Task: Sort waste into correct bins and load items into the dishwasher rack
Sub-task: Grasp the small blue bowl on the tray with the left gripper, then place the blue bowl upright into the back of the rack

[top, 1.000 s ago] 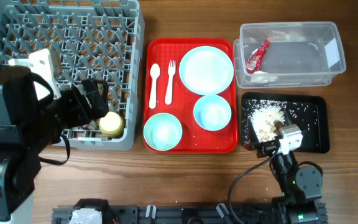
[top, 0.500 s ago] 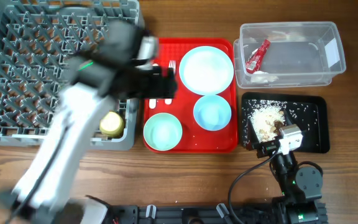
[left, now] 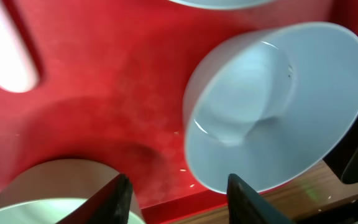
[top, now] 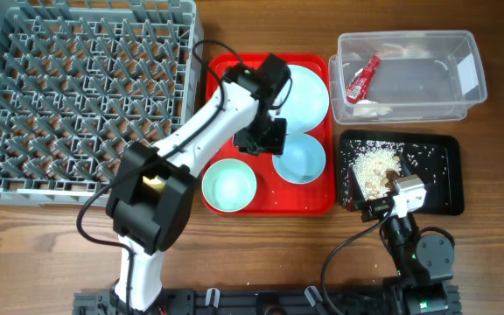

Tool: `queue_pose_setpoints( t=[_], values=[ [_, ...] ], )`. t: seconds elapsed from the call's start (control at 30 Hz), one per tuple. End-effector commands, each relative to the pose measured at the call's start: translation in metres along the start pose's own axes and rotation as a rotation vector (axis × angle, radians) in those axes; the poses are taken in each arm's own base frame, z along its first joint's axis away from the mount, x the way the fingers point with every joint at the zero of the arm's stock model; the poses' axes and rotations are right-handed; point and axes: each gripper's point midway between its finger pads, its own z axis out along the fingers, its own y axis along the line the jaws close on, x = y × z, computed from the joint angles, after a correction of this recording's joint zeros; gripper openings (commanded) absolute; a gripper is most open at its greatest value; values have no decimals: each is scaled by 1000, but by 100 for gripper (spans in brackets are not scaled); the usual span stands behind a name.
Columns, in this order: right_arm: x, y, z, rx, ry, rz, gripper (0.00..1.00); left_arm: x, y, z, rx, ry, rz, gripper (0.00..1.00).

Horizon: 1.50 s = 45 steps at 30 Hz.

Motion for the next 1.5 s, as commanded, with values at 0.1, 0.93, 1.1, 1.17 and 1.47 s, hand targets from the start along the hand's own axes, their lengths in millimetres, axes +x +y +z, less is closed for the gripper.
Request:
queue_pose_setpoints(
  t=[0.1, 0.93, 1.1, 1.17, 1.47],
  values=[
    [-3, -1, -1, 1, -15, -10, 100, -3, 3, 31, -38, -15, 45, 43],
    [-3, -1, -1, 1, -14, -10, 100, -55, 173, -187, -623, -539, -268, 4],
    [-3, -1, -1, 1, -14, -10, 100, -55, 253, -242, -1082, -645, -406, 4],
    [-3, -1, -1, 1, -14, -10, 100, -59, 266, -246, -1136, -661, -436, 4],
    [-3, -1, -1, 1, -14, -10, 100, -82, 284, -216, -1194, -636, -448, 5]
  ],
)
